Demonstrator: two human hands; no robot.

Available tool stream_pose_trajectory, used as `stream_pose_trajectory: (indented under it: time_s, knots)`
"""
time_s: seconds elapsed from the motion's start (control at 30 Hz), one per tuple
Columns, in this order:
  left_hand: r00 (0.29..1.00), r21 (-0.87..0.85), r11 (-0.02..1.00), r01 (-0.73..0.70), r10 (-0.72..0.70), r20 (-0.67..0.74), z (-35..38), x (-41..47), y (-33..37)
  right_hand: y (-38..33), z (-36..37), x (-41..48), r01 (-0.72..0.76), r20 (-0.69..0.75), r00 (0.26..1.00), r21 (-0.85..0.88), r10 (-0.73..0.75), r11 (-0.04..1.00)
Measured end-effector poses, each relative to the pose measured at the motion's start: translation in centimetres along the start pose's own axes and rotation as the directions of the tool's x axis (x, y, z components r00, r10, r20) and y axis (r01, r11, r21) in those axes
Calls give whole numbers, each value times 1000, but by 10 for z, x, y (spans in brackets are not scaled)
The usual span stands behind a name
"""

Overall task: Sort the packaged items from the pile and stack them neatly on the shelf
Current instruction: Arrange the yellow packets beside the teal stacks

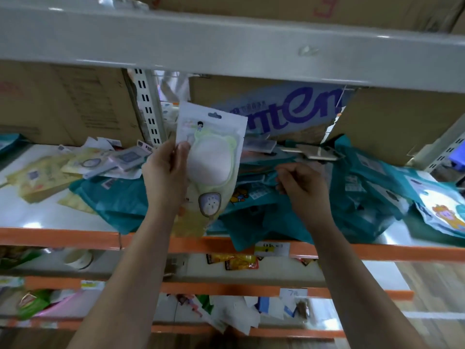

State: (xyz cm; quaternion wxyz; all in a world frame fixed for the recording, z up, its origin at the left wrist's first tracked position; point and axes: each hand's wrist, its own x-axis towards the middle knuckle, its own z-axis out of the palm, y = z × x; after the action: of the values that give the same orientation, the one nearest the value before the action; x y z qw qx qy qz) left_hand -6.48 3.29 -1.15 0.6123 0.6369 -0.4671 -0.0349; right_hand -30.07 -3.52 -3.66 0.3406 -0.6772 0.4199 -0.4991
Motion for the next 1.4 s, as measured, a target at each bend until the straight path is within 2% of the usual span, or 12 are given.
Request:
stream_pose_trajectory:
  time_s: [0.13, 0.3, 0.43, 0.53, 0.67, 0.87, 1.07, 1.17, 1.27, 1.4]
  knots:
    - [985, -39, 984, 173, -171, 34, -16, -6, -23, -14, 24, -1, 32, 68, 997, 17, -33, 999]
    - [917, -215, 894, 393, -397, 29, -63, 7, -66, -36, 80, -4, 39, 135, 990, 23, -42, 999]
    - [877, -304, 829, 468, -477, 51, -117, 26, -91, -53, 149, -13, -6, 166, 986, 70, -5, 998]
    - [844, -342, 776, 530, -522, 122, -165, 43, -117, -63, 203, -17, -39, 162, 987, 105, 21, 994]
    - [854, -310, 796, 520, -499, 150, -238, 75, -164, -76, 290, -14, -88, 151, 986, 114, 71, 990]
    - [845, -224, 817, 531, -530, 70, -327, 103, -221, -82, 392, -3, -132, 177, 977, 84, 116, 988]
    - [821, -217, 802, 557, -571, 0, -379, 114, -263, -96, 464, 13, -131, 256, 958, 4, 126, 991]
    - [817, -217, 802, 557, -576, -32, -393, 115, -275, -102, 492, 19, -60, 307, 948, -98, 87, 993]
    - [807, -238, 792, 563, -589, -49, -403, 117, -283, -107, 519, 23, -22, 407, 909, -159, 86, 987]
    - [799, -258, 784, 564, -598, -71, -410, 123, -292, -105, 547, 27, 65, 578, 808, -281, 115, 957]
